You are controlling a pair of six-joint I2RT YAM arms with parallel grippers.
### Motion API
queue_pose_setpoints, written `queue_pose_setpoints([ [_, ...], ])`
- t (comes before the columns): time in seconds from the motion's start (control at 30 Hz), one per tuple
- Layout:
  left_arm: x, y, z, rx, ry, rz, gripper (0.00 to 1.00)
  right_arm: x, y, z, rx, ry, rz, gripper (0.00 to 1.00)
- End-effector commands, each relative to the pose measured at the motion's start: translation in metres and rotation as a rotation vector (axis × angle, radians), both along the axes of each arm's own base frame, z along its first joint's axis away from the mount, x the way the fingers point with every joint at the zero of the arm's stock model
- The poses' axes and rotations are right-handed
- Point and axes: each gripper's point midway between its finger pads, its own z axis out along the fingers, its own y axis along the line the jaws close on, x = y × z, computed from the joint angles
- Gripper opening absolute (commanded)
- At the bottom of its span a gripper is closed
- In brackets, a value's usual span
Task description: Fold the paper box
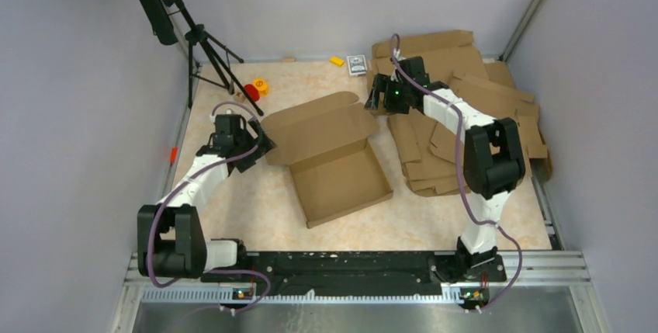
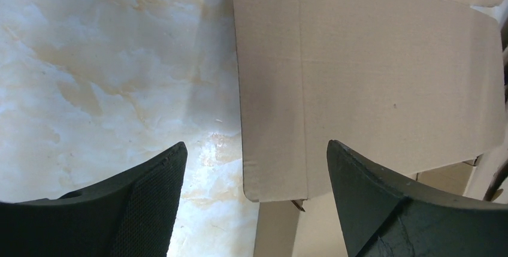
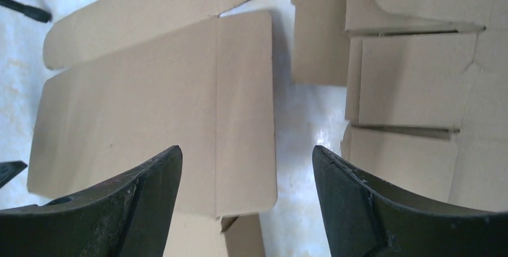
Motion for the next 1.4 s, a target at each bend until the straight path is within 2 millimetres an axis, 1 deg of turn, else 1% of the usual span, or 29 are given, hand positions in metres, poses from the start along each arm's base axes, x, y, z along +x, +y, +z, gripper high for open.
queue_pose_setpoints([
  [0.0,0.023,-0.001,0.016,-0.030,-0.065,0.015,0.86,0.029,0.001,-0.004,0.015,0.000,-0.042,0.79],
  [0.13,0.028,-0.001,0.003,-0.034,-0.028,0.018,0.84,0.037,0.011,-0.020,0.038,0.031,-0.006,0.78],
  [0.2,0.035,-0.007,-0.002,-0.051,-0.010,-0.009,0.78,0.038,0.019,-0.028,0.063,0.052,0.027,0.74],
  [0.23,0.038,-0.010,0.000,-0.061,-0.016,-0.025,0.75,0.038,0.022,-0.031,0.075,0.060,0.041,0.72],
  [0.27,0.041,-0.013,-0.004,-0.073,-0.006,-0.038,0.70,0.037,0.026,-0.034,0.089,0.068,0.055,0.70],
  [0.37,0.050,-0.018,-0.003,-0.086,-0.013,-0.072,0.55,0.036,0.036,-0.035,0.136,0.078,0.093,0.61],
  [0.43,0.055,-0.022,-0.001,-0.095,-0.025,-0.098,0.46,0.036,0.041,-0.031,0.167,0.072,0.112,0.54],
  [0.47,0.058,-0.025,0.000,-0.102,-0.030,-0.117,0.37,0.035,0.043,-0.026,0.184,0.062,0.116,0.49],
  [0.57,0.064,-0.033,0.006,-0.115,-0.041,-0.161,0.19,0.032,0.048,-0.016,0.217,0.042,0.132,0.38],
  [0.6,0.065,-0.035,0.008,-0.111,-0.047,-0.173,0.17,0.031,0.049,-0.013,0.211,0.036,0.138,0.36],
  [0.67,0.068,-0.038,0.011,-0.081,-0.055,-0.188,0.11,0.029,0.050,-0.010,0.179,0.023,0.147,0.35],
  [0.77,0.069,-0.045,0.016,-0.015,-0.059,-0.226,0.08,0.026,0.051,-0.007,0.103,-0.001,0.157,0.31],
  [0.97,0.070,-0.066,0.026,0.175,-0.052,-0.290,0.08,0.015,0.053,-0.001,-0.083,-0.075,0.157,0.30],
  [1.03,0.070,-0.069,0.027,0.222,-0.046,-0.290,0.07,0.011,0.051,-0.002,-0.141,-0.095,0.147,0.30],
  [1.13,0.068,-0.069,0.024,0.235,-0.030,-0.294,0.07,0.006,0.050,-0.004,-0.180,-0.100,0.147,0.24],
  [1.2,0.067,-0.071,0.023,0.236,-0.019,-0.302,0.05,0.003,0.050,-0.003,-0.195,-0.105,0.151,0.18],
  [1.27,0.066,-0.073,0.024,0.254,-0.015,-0.314,0.02,0.002,0.048,0.001,-0.225,-0.127,0.145,0.17],
  [1.37,0.066,-0.076,0.035,0.305,-0.037,-0.326,0.01,-0.001,0.050,0.016,-0.250,-0.190,0.133,0.18],
])
